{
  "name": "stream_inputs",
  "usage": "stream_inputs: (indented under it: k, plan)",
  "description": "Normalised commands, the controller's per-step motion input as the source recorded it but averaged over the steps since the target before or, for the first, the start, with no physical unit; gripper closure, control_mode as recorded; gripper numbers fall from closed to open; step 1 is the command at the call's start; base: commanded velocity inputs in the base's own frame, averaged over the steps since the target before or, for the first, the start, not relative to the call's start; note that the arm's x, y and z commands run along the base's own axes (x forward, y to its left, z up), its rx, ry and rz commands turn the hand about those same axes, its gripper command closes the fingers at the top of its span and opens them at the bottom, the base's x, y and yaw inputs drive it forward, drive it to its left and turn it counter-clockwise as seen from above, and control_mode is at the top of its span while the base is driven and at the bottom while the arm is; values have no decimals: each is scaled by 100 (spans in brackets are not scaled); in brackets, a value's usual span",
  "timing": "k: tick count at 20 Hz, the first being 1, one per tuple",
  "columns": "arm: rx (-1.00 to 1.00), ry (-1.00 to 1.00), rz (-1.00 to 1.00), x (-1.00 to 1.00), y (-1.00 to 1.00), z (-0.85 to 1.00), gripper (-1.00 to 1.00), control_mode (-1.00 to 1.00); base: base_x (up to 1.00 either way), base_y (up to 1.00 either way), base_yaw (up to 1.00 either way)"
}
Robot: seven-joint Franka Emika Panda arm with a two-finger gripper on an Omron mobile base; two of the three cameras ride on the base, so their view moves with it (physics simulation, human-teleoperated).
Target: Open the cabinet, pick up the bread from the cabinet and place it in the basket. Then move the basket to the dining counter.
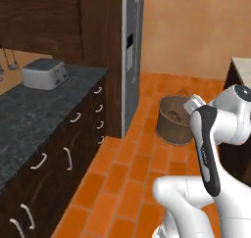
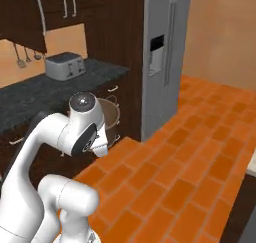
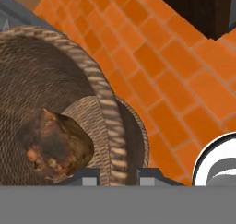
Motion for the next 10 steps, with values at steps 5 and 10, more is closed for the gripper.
stream_inputs:
  k: [5, 10]
  plan:
    - [0, 0, 0, 0, 0, 0, 100, 100, 0, 21, -99]
    - [0, 0, 0, 0, 0, 0, 100, 100, 8, 23, -97]
